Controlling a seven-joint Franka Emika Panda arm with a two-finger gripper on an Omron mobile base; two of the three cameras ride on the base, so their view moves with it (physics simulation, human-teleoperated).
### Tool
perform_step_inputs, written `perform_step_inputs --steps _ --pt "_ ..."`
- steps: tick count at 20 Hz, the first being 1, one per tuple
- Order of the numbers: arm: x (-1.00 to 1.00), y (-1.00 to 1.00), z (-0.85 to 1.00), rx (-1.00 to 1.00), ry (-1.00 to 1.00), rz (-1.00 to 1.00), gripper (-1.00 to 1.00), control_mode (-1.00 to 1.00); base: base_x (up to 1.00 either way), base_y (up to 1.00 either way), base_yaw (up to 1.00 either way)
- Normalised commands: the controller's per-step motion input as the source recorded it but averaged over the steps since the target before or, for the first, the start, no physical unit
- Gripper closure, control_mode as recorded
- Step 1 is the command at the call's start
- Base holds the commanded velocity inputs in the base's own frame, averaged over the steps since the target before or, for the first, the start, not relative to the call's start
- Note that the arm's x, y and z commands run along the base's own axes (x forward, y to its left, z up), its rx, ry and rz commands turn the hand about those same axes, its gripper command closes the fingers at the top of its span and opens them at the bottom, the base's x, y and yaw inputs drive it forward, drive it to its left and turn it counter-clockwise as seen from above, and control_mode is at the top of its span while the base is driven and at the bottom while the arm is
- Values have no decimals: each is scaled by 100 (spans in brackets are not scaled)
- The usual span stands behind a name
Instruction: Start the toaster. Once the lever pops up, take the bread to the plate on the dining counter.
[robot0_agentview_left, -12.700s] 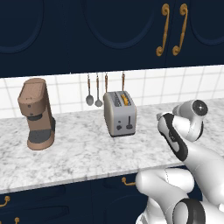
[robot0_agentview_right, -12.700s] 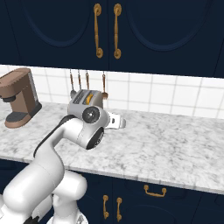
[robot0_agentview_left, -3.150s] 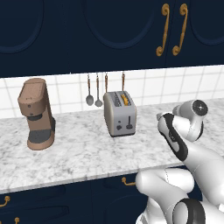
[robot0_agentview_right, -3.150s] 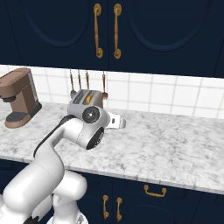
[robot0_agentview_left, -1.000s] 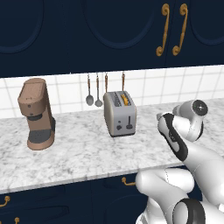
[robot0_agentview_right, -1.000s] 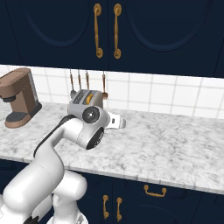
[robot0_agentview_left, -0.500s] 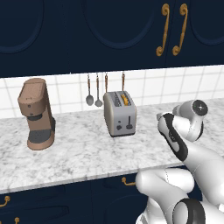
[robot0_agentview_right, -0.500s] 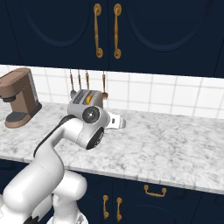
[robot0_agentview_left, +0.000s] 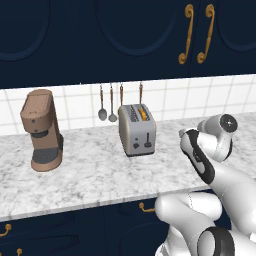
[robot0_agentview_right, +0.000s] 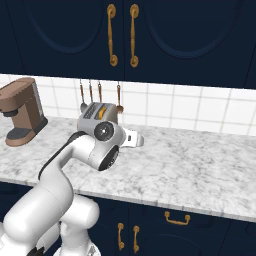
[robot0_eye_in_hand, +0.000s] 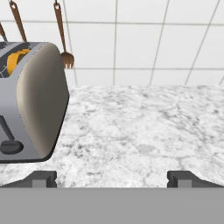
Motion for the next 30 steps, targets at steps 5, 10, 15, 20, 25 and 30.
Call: perform_step_inputs --steps 5,10,15,20,25,30 --pt "0 0 0 0 0 0 -100 -100 0 0 0" --pt "0 0 0 0 0 0 -100 -100 0 0 0" --pt "0 0 0 0 0 0 -100 -100 0 0 0" --pt "0 0 0 0 0 0 -100 -100 0 0 0" --pt "0 0 0 0 0 0 -100 -100 0 0 0" --pt "0 0 0 0 0 0 -100 -100 0 0 0"
